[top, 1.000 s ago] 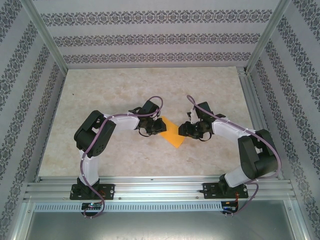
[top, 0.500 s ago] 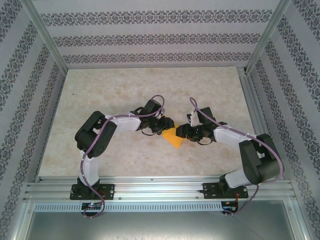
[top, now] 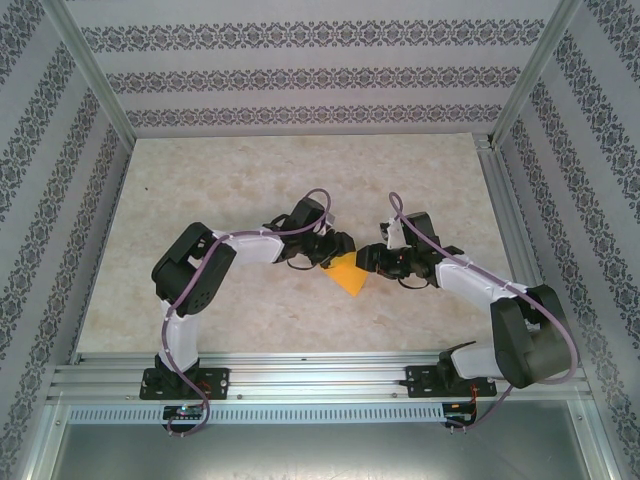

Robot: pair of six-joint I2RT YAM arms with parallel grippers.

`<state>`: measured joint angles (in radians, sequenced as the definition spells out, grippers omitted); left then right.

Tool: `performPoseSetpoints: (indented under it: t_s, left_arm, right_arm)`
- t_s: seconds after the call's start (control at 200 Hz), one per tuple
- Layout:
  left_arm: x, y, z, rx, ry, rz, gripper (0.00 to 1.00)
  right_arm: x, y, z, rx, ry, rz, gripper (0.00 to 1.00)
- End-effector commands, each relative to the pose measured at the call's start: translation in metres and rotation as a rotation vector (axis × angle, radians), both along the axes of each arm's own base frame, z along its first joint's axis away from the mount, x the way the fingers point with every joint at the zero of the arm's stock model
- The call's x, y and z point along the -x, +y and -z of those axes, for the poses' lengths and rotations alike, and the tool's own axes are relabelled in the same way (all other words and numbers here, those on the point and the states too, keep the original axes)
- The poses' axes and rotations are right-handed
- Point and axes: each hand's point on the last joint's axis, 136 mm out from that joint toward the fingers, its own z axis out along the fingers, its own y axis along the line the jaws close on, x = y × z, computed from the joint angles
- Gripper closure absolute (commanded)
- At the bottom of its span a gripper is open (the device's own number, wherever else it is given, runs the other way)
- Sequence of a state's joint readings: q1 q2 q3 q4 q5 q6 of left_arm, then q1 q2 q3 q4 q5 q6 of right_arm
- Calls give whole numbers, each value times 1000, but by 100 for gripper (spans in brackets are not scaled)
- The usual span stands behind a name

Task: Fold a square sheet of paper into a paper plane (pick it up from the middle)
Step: Third fold the triangle at the center of the table.

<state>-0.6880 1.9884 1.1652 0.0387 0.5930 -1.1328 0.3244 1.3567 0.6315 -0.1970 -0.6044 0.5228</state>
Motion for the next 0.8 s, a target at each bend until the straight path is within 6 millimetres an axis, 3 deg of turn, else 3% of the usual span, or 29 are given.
performPoseSetpoints:
  t_s: [0.0, 0.465, 0.794]
  left_arm:
    - [0, -14, -6, 51, -6, 20, 51]
    - [7, -19, -2, 80, 22, 33, 45]
    - [13, -19, 11, 63, 71, 48, 60]
  right_arm:
    - [1, -1, -3, -16, -14, -2, 54]
    - [-6, 13, 3, -91, 23, -19, 54]
    - [-4, 13, 9, -94, 37, -16, 54]
